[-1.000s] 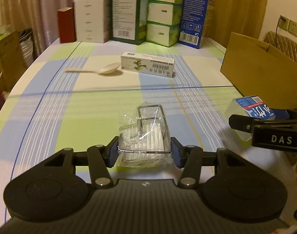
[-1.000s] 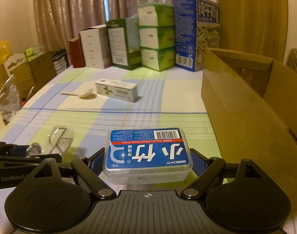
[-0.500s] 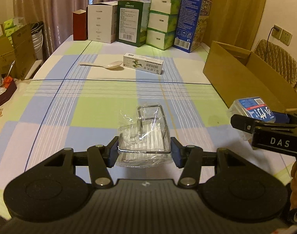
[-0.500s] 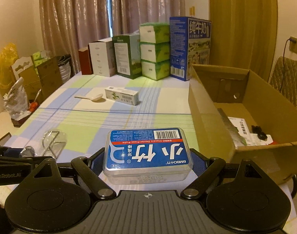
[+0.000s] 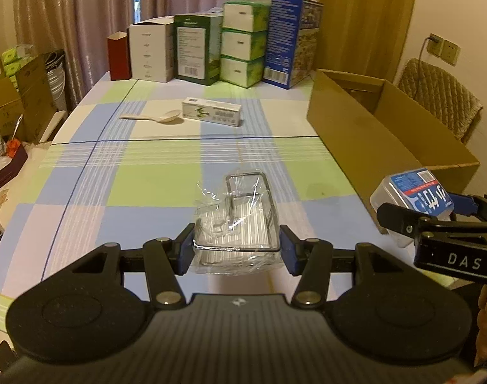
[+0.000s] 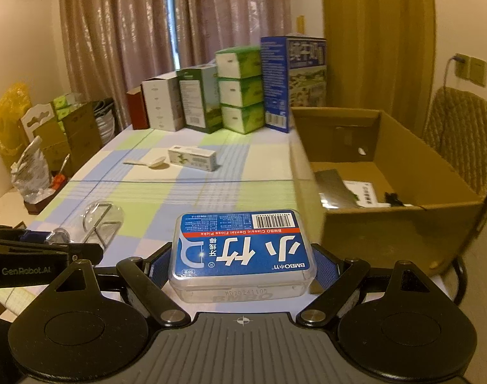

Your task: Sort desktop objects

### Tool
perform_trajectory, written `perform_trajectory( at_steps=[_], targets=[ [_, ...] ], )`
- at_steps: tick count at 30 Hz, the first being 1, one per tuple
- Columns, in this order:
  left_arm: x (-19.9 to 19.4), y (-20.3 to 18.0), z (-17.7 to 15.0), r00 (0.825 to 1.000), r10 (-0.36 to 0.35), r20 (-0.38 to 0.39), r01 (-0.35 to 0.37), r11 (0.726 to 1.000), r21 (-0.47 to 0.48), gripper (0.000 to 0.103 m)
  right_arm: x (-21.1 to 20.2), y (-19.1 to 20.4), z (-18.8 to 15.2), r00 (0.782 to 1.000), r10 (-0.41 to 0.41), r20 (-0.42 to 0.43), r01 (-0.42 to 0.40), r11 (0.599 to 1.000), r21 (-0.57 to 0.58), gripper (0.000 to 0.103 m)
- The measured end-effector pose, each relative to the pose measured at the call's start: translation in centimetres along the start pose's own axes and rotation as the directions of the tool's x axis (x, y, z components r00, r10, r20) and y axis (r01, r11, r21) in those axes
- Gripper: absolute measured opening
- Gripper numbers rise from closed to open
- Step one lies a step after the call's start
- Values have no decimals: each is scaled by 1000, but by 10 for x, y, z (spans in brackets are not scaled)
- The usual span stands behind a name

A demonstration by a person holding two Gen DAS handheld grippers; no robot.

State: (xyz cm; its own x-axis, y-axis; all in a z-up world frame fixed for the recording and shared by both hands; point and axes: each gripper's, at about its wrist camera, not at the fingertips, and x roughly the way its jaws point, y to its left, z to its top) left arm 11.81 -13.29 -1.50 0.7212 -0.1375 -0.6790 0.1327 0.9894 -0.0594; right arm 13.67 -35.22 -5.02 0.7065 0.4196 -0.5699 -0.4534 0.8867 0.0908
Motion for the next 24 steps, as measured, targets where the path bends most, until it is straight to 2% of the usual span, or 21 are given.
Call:
perform_trajectory(
  at_steps=[9, 24],
  targets=[
    [-9, -30, -1, 998, -66, 0, 66, 998, 25, 48, -29, -32, -3, 996, -81, 30, 82, 996, -21, 84],
    [-5, -107, 10, 981, -196, -2, 195, 975, 110, 48, -54, -105, -2, 976, -217, 19, 215, 974, 76, 84]
  ],
)
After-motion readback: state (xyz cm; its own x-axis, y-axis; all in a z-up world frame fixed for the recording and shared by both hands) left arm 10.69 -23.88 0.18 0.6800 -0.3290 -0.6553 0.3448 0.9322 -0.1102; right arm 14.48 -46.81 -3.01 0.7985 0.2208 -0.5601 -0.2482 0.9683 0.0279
